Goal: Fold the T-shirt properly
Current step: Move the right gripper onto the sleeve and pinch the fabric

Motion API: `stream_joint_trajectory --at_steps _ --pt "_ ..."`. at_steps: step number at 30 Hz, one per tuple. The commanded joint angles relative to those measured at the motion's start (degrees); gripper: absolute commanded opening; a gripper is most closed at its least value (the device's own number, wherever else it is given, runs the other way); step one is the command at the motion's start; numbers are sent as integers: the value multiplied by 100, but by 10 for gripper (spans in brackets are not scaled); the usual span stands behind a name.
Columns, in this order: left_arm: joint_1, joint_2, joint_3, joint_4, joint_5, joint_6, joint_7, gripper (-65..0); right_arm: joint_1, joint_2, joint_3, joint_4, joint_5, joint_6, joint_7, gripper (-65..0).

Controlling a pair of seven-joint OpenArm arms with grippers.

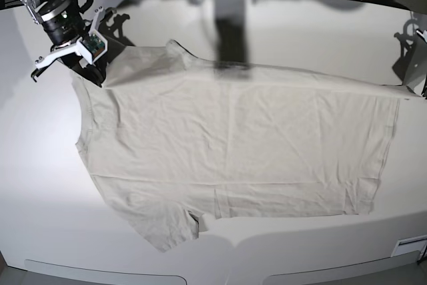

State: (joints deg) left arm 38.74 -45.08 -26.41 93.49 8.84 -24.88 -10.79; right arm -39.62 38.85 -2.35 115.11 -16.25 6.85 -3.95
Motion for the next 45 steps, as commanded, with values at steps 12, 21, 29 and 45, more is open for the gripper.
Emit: stream_joint_trajectory --at_steps 12,21,29,45 --pt "-1049 -131 647 -850 11 85 -125 -650 1580 -669 -1180 -1014 -175 -90 116 -650" --pt "-2153 -131 968 -1762 15 81 -90 -650 2177 -964 -1231 -1582 -173 -90 116 -650" --pt "-2271 -129 970 -1814 367 -245 -153 -650 2664 -966 -1231 -1939 -81 -90 114 -650" --pt "-2671 197 977 -2262 378 -240 -535 -650 2933 -1113 -1718 -2465 127 -90 155 -650"
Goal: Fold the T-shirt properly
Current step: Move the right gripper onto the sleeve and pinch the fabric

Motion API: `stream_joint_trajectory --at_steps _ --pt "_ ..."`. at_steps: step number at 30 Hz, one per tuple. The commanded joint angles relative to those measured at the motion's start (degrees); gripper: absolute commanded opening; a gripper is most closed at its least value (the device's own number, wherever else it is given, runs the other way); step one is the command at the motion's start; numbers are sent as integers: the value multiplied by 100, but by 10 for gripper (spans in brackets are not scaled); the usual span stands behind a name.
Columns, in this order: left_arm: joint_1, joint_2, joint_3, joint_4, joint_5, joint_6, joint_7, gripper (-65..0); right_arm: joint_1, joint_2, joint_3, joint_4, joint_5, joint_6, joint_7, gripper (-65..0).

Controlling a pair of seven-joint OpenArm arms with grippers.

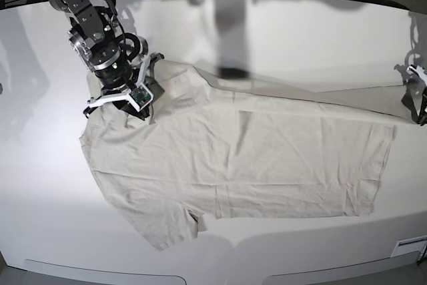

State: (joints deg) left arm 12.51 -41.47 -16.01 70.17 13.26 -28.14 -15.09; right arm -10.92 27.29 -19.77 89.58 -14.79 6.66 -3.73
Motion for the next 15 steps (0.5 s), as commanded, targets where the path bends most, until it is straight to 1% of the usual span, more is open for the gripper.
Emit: stream_joint_trajectory --at_steps 1,4,8,10,15 --pt "-136 -116 -63 -37 -61 85 -195 -650 63 9 24 87 -17 -70 131 -650" --pt "-422 -22 -63 -345 -63 63 -278 -650 59 -17 24 87 -17 -68 129 -650" --pt "-717 2 33 -708 -68 44 -299 -650 61 -20 24 87 -17 -68 125 -650" --pt "-824 2 234 -857 -66 44 -302 -650 61 -15 24 87 -20 -68 122 -650" --pt "-1158 0 1040 -1104 -63 46 -295 -650 96 -15 26 87 -50 -70 109 -650"
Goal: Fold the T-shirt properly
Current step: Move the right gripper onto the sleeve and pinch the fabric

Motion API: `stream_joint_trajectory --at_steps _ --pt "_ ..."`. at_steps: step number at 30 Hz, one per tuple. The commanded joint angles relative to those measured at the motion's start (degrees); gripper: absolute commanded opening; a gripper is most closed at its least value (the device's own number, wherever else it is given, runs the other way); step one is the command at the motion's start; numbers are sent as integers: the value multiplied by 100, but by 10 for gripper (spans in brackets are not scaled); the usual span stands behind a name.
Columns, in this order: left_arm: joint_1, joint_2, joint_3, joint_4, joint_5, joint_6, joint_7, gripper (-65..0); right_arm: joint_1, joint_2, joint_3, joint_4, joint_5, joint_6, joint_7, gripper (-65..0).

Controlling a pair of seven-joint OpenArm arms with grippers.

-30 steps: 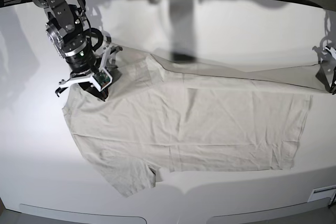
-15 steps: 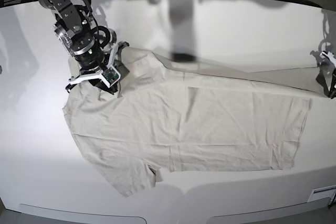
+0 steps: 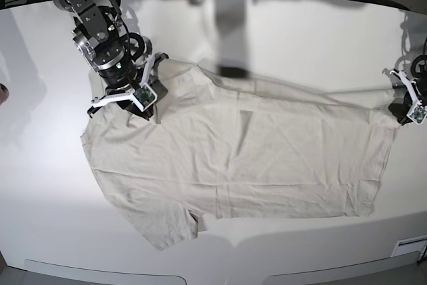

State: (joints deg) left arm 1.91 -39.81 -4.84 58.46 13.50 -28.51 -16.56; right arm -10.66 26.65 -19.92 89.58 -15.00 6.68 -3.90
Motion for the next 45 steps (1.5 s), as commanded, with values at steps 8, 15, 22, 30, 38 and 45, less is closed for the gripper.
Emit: stream_joint_trajectory --at_steps 8,15,22,30,38,45 --pt "-317 -166 195 -9 -90 83 52 -650 398 50 39 70 -122 -70 81 -650" --pt "-317 -166 195 -9 -92 85 68 -650 745 63 37 -249 42 -63 76 -650" --pt "-319 -168 195 -9 -92 258 72 -650 743 63 -297 -509 0 -63 83 -650" --pt "-319 -214 192 -9 -162 299 470 -455 745 48 -363 -509 2 -72 85 -498" --pt "-304 -341 188 -9 -367 382 970 -440 745 98 -361 -507 9 -208 83 -412" --pt "-299 -1010 188 -7 -1318 374 1158 -450 695 302 -361 -382 24 -286 -11 -413"
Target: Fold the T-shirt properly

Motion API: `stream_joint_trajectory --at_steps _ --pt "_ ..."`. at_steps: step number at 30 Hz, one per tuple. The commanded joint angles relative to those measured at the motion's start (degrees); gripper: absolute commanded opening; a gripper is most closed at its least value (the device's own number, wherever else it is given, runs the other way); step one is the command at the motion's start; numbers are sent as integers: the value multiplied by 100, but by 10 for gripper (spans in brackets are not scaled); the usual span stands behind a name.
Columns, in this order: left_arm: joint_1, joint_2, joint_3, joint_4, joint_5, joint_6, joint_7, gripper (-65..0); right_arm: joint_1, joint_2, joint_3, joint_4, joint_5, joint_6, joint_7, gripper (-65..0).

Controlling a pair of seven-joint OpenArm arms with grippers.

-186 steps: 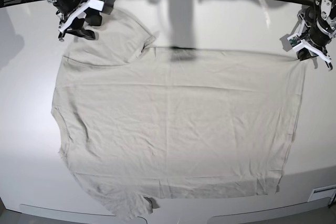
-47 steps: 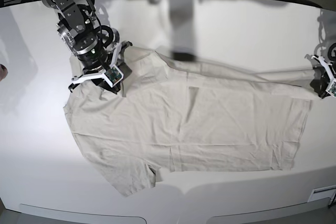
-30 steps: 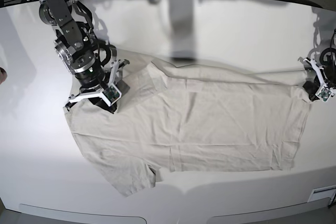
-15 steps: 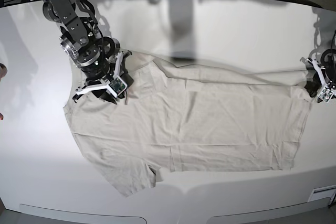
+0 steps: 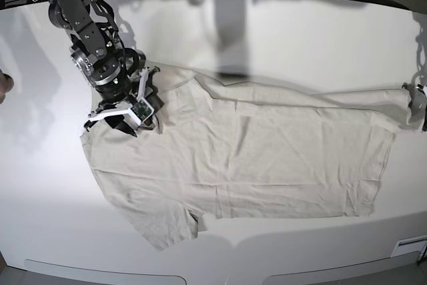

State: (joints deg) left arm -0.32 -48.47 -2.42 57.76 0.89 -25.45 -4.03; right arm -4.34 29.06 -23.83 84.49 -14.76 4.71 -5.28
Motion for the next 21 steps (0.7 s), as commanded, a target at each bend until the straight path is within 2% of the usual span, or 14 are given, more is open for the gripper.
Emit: stream_joint_trajectory --at_steps 1,5,9,15,21 --pt "-70 -197 -55 63 -68 61 4 -450 31 98 31 212 0 -92 111 -413" --pt "15 -225 -52 81 -96 50 415 -451 -168 175 31 721 -2 -114 -48 -413" --pt "511 -225 -52 391 -74 50 446 -475 -461 289 31 1241 -7 -122 -175 -413" --pt "1486 -223 -55 1388 590 59 501 -476 -1019 542 31 1681 -509 -129 -422 -413" --pt "2052 -223 -55 2448 1198 81 949 -476 -1582 918 33 2184 -999 -129 -837 -413"
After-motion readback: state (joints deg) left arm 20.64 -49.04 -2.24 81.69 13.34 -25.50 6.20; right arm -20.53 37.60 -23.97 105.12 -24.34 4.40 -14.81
